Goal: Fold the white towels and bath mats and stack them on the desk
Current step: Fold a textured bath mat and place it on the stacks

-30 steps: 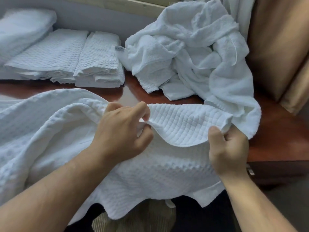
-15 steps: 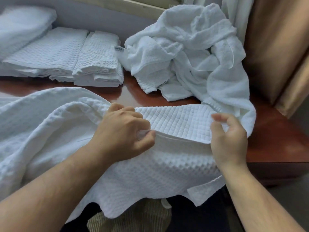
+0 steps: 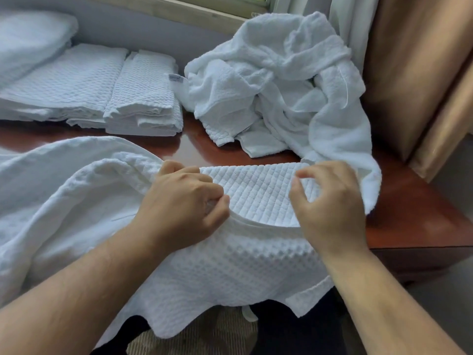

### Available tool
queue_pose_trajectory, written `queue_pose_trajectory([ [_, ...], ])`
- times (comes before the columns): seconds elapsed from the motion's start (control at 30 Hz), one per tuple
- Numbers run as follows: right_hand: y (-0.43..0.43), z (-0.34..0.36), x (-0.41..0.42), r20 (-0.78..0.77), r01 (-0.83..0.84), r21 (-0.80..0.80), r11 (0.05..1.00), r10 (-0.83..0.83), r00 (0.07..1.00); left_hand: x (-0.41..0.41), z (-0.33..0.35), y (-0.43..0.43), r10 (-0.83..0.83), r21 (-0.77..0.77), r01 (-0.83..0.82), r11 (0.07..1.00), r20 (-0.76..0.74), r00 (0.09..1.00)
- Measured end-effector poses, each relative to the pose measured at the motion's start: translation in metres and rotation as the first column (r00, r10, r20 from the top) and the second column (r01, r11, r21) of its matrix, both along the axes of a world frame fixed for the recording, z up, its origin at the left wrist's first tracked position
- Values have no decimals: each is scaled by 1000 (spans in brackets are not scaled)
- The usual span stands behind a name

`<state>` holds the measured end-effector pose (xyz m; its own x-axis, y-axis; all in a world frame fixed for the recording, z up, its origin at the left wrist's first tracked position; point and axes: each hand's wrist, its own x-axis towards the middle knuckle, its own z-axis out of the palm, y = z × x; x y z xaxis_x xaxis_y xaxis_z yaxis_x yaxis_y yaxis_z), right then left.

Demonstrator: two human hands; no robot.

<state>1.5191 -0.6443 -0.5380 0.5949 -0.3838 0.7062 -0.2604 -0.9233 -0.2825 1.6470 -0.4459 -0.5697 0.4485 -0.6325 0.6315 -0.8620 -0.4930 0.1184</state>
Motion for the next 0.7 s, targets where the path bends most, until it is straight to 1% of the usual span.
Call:
queue_pose_trajectory([
  [0.03, 4, 6, 7, -104, -75, 54, 996, 80, 991, 0, 0, 0, -2, 14, 2, 1000, -2, 1000],
  [0.07, 6, 8, 16, -229, -94, 119, 988, 120, 966, 1, 0, -1, -5, 30, 5, 1000, -5, 1000],
  [0.1, 7, 7, 26, -364, -62, 159, 985, 117, 924, 1, 1, -1, -7, 43, 7, 999, -9, 1000],
  [0.13, 7, 5, 36, -510, -12, 184, 983, 106, 853, 1, 1, -2, -7, 52, 7, 999, -12, 1000],
  [0.17, 7, 0, 44, -638, 30, 207, 978, 112, 762, 1, 1, -2, -7, 58, 7, 998, -9, 1000],
  [0.2, 6, -6, 50, -720, 57, 225, 973, 127, 682, 2, 0, -2, -11, 62, 12, 998, -5, 1000],
  [0.23, 2, -14, 54, -750, 61, 224, 973, 133, 648, 4, 0, -3, -18, 67, 18, 998, -5, 1000],
  [0.27, -3, -21, 57, -752, 55, 214, 975, 128, 646, 7, 0, -4, -24, 75, 25, 997, -7, 1000],
  [0.4, -23, -33, 75, -708, 48, 202, 978, 112, 697, 25, 3, -17, -4, 124, 3, 992, 1, 1000],
  [0.47, -34, -31, 84, -690, 38, 198, 980, 111, 715, 30, 8, -28, 17, 159, -13, 987, -25, 1000],
  [0.53, -42, -28, 89, -615, 4, 201, 980, 123, 779, 27, 14, -36, 1, 175, 12, 984, -72, 997],
  [0.57, -44, -26, 88, -557, -27, 196, 980, 134, 820, 24, 18, -35, -18, 153, 32, 988, -92, 996],
  [0.63, -42, -23, 85, -432, -147, 126, 981, 188, 882, 18, 27, -21, -9, 25, 13, 1000, -120, 993],
  [0.67, -40, -23, 82, -388, -236, 71, 969, 244, 889, 17, 32, -6, 44, -59, -52, 997, -133, 990],
  [0.7, -38, -23, 79, -357, -321, 29, 947, 310, 881, 18, 35, 14, 134, -122, -155, 980, -160, 978],
])
